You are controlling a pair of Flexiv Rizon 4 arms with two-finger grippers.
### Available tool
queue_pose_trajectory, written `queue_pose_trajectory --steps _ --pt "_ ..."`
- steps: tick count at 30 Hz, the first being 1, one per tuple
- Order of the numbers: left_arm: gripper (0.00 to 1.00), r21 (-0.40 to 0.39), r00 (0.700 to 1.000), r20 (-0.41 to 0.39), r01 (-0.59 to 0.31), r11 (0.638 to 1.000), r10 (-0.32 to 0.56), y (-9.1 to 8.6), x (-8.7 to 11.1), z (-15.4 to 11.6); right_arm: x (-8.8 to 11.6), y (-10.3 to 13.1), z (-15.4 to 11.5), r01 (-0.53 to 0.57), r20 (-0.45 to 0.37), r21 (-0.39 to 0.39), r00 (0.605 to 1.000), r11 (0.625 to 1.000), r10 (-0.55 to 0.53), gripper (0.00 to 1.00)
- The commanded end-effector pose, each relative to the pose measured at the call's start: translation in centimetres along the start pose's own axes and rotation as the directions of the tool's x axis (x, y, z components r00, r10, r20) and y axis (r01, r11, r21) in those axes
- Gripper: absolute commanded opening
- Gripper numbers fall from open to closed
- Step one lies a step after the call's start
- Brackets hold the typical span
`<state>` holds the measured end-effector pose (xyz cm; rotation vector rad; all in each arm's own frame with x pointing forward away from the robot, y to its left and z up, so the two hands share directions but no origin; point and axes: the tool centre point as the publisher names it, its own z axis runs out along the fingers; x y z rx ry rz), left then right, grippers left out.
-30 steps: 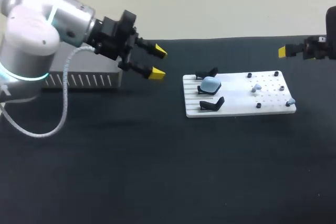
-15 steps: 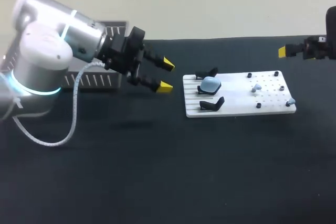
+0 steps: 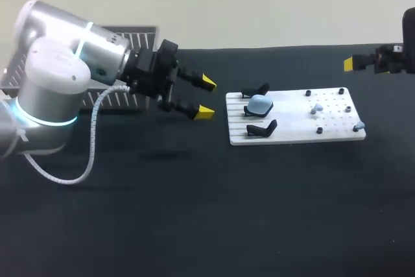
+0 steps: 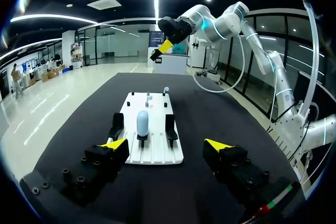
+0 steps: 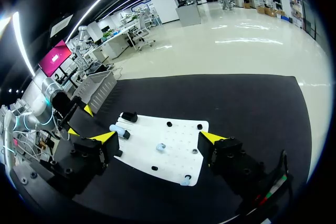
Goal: Pick up each earbud case from the left stands, insert the matching earbuds, close the lid, and place the case in the box.
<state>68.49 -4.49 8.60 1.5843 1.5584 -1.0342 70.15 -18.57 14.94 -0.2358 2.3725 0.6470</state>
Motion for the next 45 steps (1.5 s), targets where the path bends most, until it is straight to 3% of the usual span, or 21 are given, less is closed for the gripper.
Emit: queue_pose_trajectory --steps 1,13,28,44,45 --pt "1.0 -0.004 1.0 0.003 -0.003 1.0 0.003 -0.1 0.1 0.0 0.0 0.0 0.0 0.0 0.0 0.001 1.0 1.0 0.0 1.0" --pt "1.0 -0.004 1.0 0.003 -0.003 1.0 0.003 -0.1 0.1 0.0 0.0 0.0 0.0 0.0 0.0 0.001 1.0 1.0 0.0 1.0" --pt "1.0 0.041 0.999 -0.024 -0.025 0.999 0.025 2.4 -0.1 3.7 0.0 0.0 0.0 0.0 0.0 0.001 1.0 1.0 0.0 1.0" --pt "1.0 0.038 0.999 -0.019 -0.027 0.999 0.028 2.1 0.3 6.4 0.0 0.0 0.0 0.0 0.0 0.001 1.0 1.0 0.0 1.0" --pt "0.93 0.037 0.999 -0.018 -0.029 0.999 0.029 2.1 0.4 6.4 0.0 0.0 0.0 0.0 0.0 0.001 1.0 1.0 0.0 1.0"
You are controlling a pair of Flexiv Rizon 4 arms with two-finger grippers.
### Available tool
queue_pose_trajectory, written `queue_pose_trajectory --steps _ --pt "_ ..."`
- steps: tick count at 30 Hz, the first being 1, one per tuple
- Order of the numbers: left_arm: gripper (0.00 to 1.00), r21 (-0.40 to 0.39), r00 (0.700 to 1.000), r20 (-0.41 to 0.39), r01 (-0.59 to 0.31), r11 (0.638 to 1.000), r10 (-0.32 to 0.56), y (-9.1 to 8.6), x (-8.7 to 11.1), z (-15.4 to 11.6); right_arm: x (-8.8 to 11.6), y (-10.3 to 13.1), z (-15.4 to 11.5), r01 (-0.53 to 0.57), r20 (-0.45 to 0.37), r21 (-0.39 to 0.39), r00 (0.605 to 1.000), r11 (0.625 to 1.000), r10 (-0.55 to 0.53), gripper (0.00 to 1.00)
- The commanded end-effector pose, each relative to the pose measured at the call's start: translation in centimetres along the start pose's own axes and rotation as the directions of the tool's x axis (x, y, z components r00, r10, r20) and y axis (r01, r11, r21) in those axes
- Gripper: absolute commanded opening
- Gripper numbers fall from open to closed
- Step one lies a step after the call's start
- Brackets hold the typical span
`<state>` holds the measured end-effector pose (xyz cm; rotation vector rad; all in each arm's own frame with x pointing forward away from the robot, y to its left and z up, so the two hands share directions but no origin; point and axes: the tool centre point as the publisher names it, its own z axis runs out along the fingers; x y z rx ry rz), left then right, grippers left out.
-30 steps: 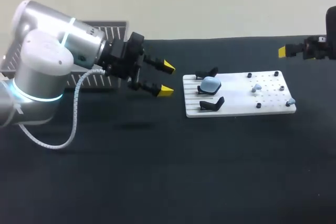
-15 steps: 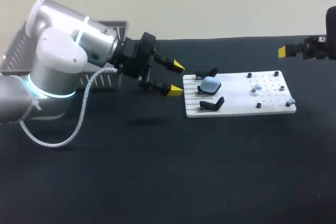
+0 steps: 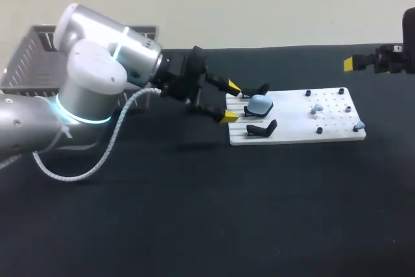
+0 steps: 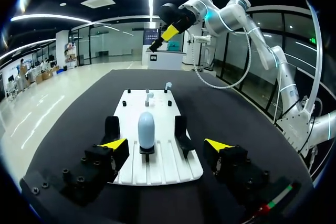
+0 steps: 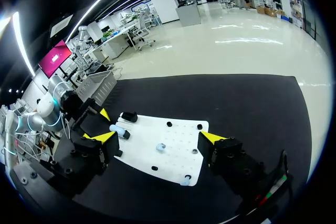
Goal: Pick up each earbud case from the left stands, insert the matching earbuds, close the lid, and place the case in the box.
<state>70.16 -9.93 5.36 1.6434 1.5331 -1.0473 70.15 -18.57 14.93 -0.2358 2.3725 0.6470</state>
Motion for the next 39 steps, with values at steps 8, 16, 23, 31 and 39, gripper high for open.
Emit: queue_pose_trajectory --steps 8,16,23,31,39 --pt "0.73 -0.017 1.0 0.003 0.008 1.0 -0.008 0.2 0.8 0.8 0.0 0.0 0.0 0.0 0.0 0.001 1.0 1.0 0.0 1.0" --pt "0.69 -0.021 1.0 0.007 0.006 1.0 -0.006 0.8 1.2 1.5 0.0 0.0 0.0 0.0 0.0 0.001 1.0 1.0 0.0 1.0" --pt "0.53 -0.029 1.0 0.017 0.005 1.0 -0.005 1.5 1.3 1.8 0.0 0.0 0.0 0.0 0.0 0.001 1.0 1.0 0.0 1.0" --pt "0.47 -0.025 1.0 0.024 0.008 1.0 -0.008 2.1 1.5 2.4 0.0 0.0 0.0 0.0 0.0 0.001 1.0 1.0 0.0 1.0" --pt "0.47 -0.022 1.0 0.025 0.004 1.0 -0.003 2.9 1.5 2.6 0.0 0.0 0.0 0.0 0.0 0.001 1.0 1.0 0.0 1.0"
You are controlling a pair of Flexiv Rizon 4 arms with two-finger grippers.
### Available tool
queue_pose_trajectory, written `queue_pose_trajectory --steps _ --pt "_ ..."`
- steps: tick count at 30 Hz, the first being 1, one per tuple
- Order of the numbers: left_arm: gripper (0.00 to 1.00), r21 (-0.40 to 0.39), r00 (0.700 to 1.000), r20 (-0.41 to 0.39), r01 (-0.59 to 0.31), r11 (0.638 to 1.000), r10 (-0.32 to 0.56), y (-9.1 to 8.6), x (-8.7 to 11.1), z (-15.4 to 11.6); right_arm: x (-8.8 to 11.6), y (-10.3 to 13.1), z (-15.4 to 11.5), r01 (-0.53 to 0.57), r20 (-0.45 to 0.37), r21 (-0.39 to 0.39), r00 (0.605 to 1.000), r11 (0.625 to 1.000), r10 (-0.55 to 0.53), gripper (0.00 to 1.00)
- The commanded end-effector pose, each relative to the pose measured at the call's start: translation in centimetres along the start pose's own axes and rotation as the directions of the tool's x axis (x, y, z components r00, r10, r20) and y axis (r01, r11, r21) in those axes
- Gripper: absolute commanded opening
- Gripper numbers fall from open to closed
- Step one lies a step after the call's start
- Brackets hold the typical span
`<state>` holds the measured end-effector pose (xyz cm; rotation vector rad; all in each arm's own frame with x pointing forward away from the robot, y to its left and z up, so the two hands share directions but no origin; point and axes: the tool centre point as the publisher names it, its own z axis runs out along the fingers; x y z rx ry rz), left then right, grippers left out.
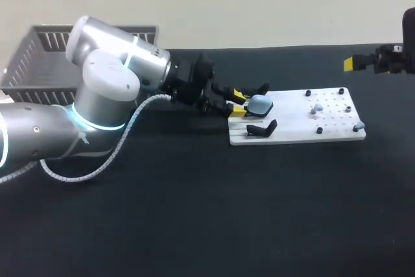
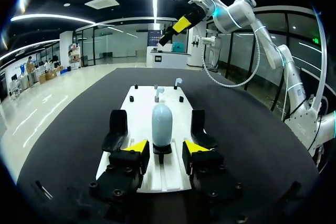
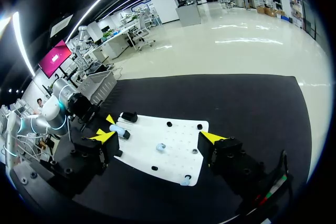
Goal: Pick up each earbud case from the left stands, insert the matching earbuds, close the lid, and place the case in the box.
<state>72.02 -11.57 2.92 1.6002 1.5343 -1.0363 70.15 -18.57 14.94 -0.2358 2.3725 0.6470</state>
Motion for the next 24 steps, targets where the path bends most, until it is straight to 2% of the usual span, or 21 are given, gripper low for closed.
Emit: queue_pose_trajectory --steps 1,9,24 --pt "0.45 0.012 1.0 0.003 -0.005 1.0 0.005 0.9 0.1 0.4 0.0 0.0 0.0 0.0 0.0 0.001 1.0 1.0 0.0 1.0" --pt "0.45 0.041 0.999 0.02 -0.027 0.999 0.026 1.5 -0.6 1.5 0.0 0.0 0.0 0.0 0.0 0.001 1.0 1.0 0.0 1.0" --pt "0.42 0.066 0.999 0.044 -0.033 0.997 0.03 1.2 -0.5 2.5 0.0 0.0 0.0 0.0 0.0 0.001 1.0 1.0 0.0 1.0"
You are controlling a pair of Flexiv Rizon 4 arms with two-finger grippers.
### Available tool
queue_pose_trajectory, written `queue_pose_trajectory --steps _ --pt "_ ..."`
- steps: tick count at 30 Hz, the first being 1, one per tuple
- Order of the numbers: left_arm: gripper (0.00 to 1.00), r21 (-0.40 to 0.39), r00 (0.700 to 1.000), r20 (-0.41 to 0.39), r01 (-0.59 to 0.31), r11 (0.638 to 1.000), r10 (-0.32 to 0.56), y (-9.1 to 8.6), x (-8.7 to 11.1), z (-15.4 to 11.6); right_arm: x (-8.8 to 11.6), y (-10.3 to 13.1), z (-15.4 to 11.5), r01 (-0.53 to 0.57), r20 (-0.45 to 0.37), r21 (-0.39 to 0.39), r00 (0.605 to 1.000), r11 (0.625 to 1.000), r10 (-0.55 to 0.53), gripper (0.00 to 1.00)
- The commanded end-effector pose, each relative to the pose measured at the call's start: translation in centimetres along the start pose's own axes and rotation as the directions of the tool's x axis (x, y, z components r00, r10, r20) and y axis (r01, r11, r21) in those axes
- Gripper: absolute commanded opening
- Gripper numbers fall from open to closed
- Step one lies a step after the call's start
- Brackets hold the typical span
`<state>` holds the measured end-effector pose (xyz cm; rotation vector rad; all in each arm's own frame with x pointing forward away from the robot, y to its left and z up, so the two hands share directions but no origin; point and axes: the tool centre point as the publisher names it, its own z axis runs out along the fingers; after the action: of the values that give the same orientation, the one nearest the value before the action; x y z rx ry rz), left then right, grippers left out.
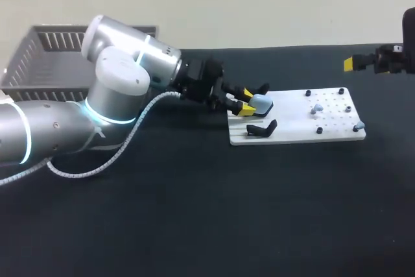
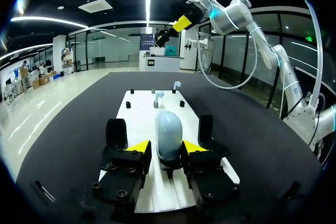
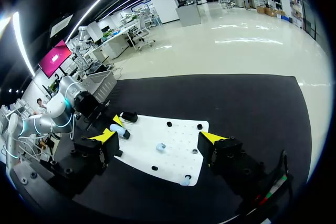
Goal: Pick up each earbud case from the left stands, insert the matching earbuds, close the lid, and place the case in the box.
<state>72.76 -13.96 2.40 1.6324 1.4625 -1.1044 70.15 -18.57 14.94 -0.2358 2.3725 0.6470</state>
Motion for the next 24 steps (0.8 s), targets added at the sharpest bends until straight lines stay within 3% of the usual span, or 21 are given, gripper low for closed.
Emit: queue_pose_trajectory --steps 1,14,21,24 --pt "0.42 0.002 1.0 0.008 -0.005 1.0 0.005 0.2 0.17 0.24 0.01 0.02 -0.04 0.0 0.0 0.001 1.0 1.0 0.0 1.0" --pt "0.43 0.013 1.0 0.022 -0.017 1.0 0.016 -0.34 -0.05 0.84 0.01 0.02 -0.04 0.0 0.0 0.001 1.0 1.0 0.0 1.0" --pt "0.35 0.014 1.0 0.023 -0.018 1.0 0.017 -0.44 -0.07 0.97 0.01 0.02 -0.04 0.0 0.0 0.001 1.0 1.0 0.0 1.0" --pt "0.39 0.015 0.999 0.025 -0.021 1.0 0.021 -0.46 -0.18 1.04 0.01 0.02 -0.04 0.0 0.0 0.001 1.0 1.0 0.0 1.0"
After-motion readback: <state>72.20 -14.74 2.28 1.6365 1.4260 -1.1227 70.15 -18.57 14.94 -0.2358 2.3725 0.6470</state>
